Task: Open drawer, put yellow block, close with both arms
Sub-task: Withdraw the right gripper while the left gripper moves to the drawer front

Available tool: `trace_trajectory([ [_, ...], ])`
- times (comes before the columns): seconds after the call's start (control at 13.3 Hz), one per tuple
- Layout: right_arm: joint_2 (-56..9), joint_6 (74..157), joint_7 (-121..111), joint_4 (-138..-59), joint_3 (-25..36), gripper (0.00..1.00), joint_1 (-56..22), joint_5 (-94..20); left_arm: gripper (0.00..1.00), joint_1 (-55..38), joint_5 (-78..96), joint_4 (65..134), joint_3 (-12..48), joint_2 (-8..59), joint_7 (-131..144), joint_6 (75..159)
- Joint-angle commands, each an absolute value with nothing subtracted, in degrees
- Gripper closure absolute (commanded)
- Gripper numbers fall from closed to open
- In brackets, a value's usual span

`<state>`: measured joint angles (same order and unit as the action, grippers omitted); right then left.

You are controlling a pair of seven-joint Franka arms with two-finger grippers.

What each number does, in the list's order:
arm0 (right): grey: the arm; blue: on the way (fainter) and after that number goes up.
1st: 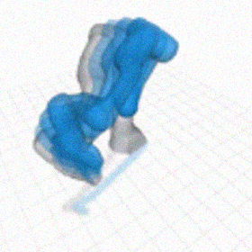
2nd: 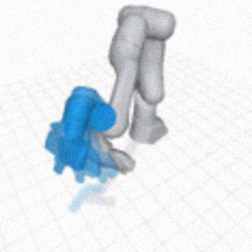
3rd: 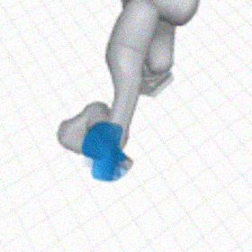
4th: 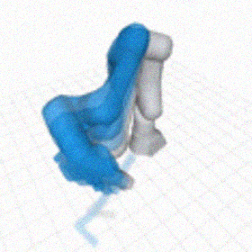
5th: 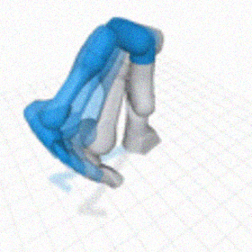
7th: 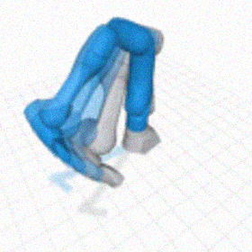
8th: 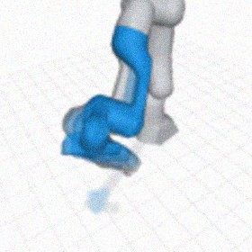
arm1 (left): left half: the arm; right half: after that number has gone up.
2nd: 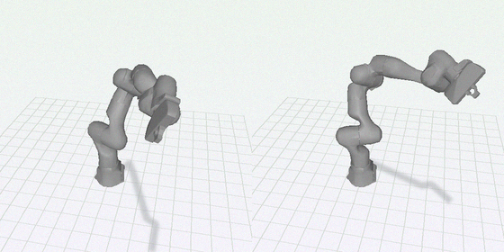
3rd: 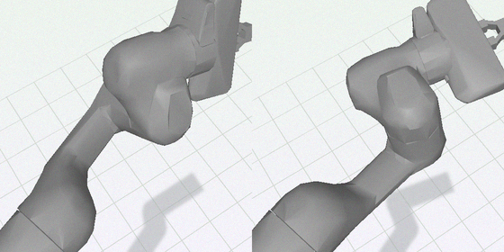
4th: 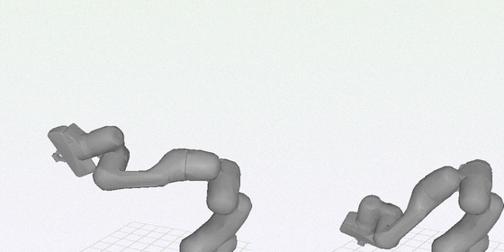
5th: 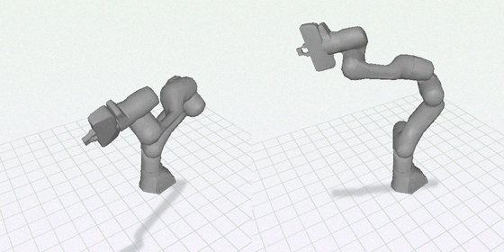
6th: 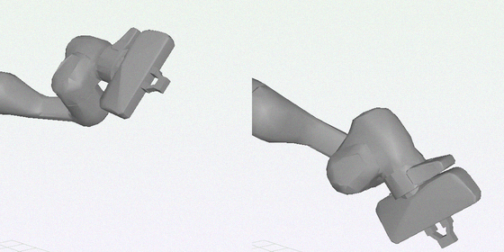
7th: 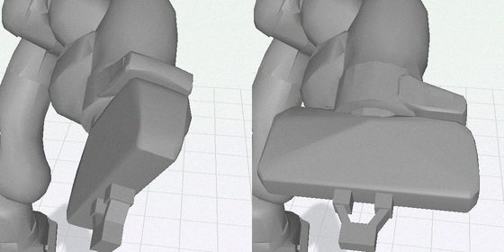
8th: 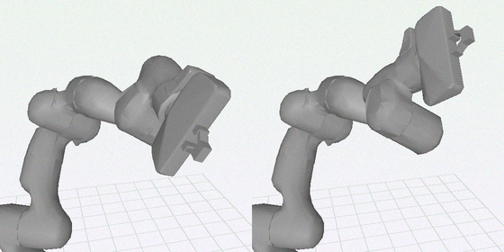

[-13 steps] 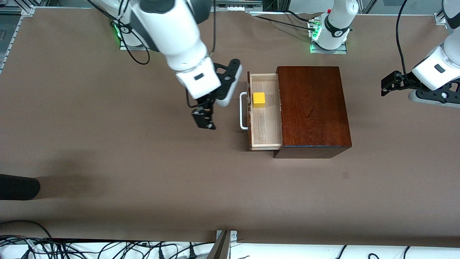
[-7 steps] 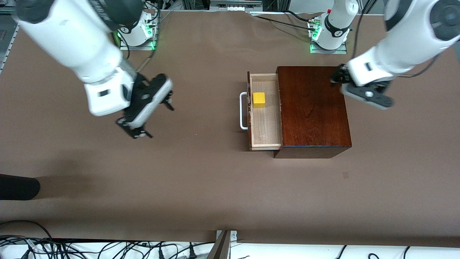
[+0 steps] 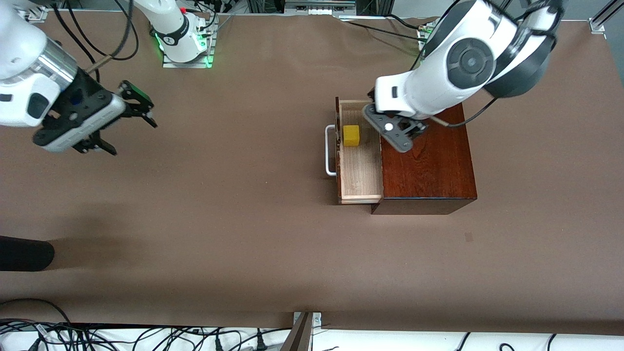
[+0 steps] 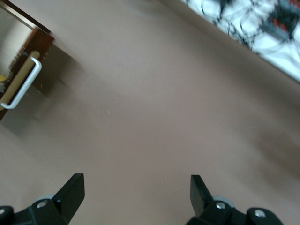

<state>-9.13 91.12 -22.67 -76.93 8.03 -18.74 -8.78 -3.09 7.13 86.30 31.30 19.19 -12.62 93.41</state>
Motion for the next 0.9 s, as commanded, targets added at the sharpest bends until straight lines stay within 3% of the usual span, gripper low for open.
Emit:
trace_trajectory([
  [0.0, -7.38, 88.43, -20.92, -80.07, 11.59, 0.00, -18.98, -6.70, 0.00, -11.48, 7.56, 81.74, 32.34, 24.95, -13.80, 96.05],
  [0.45, -4.75, 86.06, -20.74, -85.77, 18.10, 0.00, -18.98, -4.83, 0.00, -18.62, 7.39, 77.70, 31.82, 34.53, -14.14, 96.76],
  [0.83, -3.08, 85.78, -16.17, -88.86, 16.98, 0.00, -16.62, -2.20, 0.00, -19.86, -3.25, 78.49, 31.47, 40.94, -39.10, 109.05],
])
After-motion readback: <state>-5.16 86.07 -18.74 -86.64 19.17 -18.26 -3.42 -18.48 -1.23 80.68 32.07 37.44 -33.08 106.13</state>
